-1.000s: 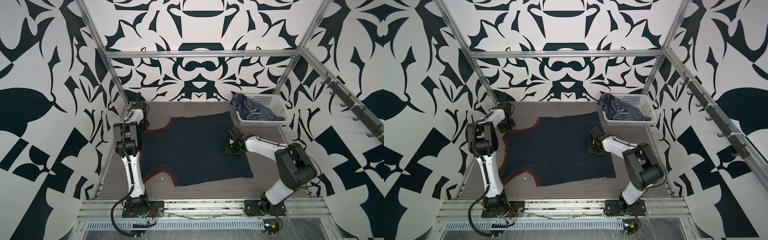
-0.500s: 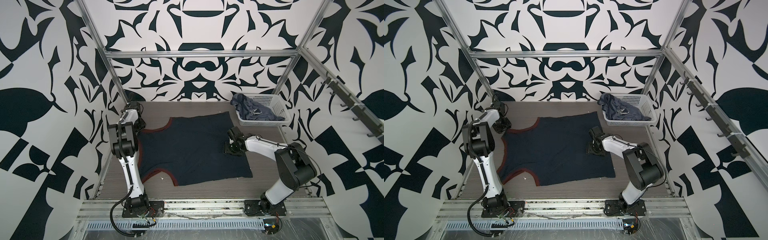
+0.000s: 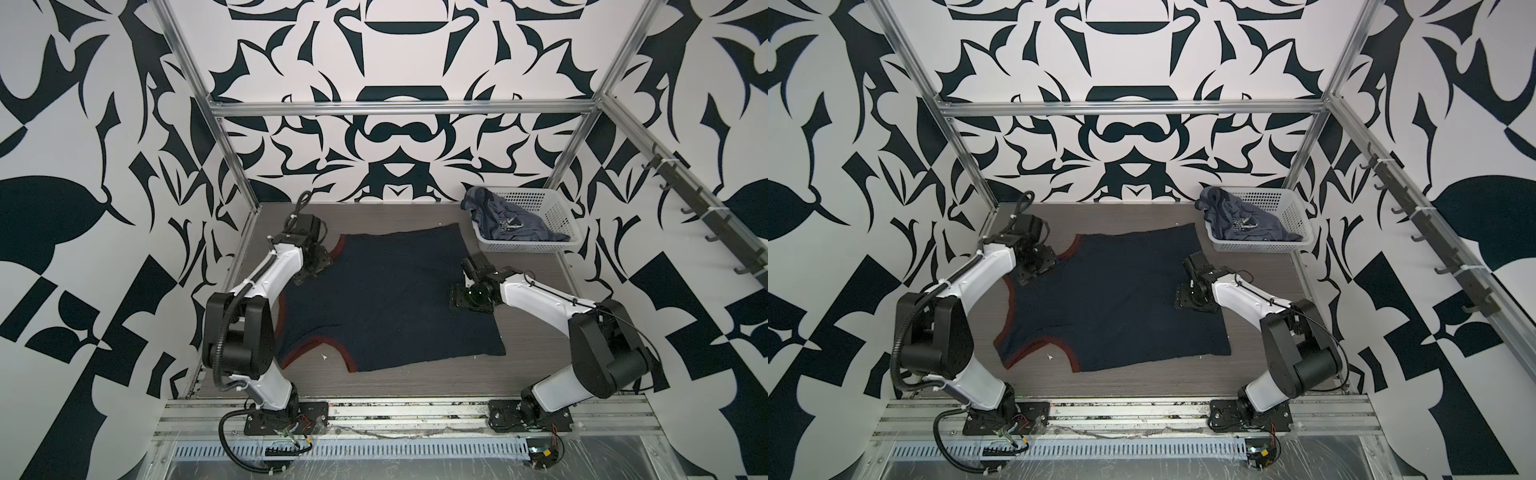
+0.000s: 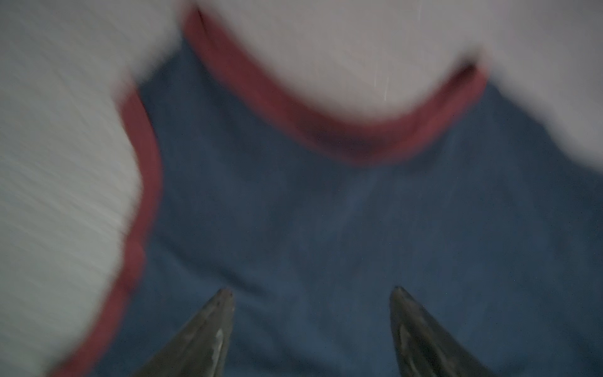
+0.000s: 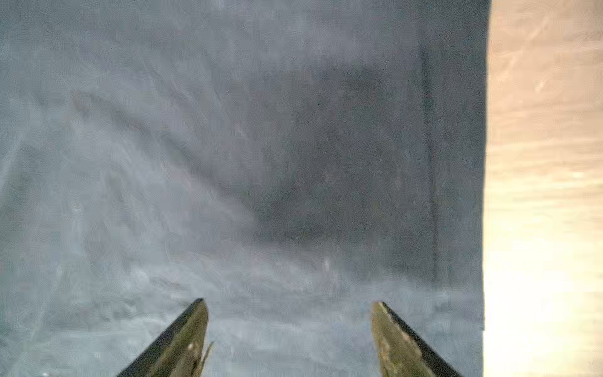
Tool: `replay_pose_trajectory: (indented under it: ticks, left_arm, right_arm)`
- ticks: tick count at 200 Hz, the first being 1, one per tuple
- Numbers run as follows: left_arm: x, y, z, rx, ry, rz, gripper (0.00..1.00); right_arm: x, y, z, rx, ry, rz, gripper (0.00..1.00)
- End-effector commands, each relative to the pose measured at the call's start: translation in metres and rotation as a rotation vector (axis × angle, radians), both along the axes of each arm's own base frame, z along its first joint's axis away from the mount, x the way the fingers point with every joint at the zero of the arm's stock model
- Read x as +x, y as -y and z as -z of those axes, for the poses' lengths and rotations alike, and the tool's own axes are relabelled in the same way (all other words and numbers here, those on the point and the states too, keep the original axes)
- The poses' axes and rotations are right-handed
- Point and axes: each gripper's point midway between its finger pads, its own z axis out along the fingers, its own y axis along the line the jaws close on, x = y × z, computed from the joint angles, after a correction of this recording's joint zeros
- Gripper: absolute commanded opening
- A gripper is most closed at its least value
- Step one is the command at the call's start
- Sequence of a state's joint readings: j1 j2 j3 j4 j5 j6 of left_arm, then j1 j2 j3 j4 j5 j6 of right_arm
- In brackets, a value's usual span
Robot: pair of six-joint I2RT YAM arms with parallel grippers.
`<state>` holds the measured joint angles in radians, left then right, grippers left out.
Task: Fold and stack the tank tops
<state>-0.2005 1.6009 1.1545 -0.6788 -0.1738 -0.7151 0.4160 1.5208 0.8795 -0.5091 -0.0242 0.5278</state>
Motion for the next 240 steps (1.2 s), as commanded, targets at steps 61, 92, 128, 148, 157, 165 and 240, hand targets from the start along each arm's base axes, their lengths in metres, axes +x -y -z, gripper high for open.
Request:
replay_pose_trajectory:
  ticks: [61,92,128,148,157,165,240]
  left_arm:
    - [-0.069,-0.020,0.071,-0.139,-0.092,-0.193,0.79]
    - [-0.076,-0.048,0.089,-0.180,-0.104,-0.286,0.79]
    - [-0.074,-0.080,0.097,-0.272,-0.088,-0.405,0.79]
    - [-0.074,-0.108,0.094,-0.286,-0.053,-0.493,0.80]
    - [-0.076,-0.120,0.093,-0.296,-0.042,-0.528,0.80]
    - [-0.077,-0.129,0.091,-0.307,-0.030,-0.553,0.80]
    - [0.001,-0.092,-0.012,-0.136,0.133,-0.264,0.81]
  right_arm:
    - [-0.066,-0.012,0.030,-0.032,-0.135,-0.020,0.83]
    - [-0.088,-0.030,0.040,-0.026,-0.165,-0.035,0.83]
    - [-0.116,-0.060,0.050,-0.005,-0.188,-0.069,0.83]
    - [-0.126,-0.080,0.051,0.015,-0.200,-0.093,0.83]
    - [-0.126,-0.088,0.048,0.024,-0.192,-0.098,0.83]
    - [-0.125,-0.090,0.044,0.023,-0.178,-0.094,0.83]
    - [-0.029,-0.064,-0.081,0.107,0.143,-0.038,0.80]
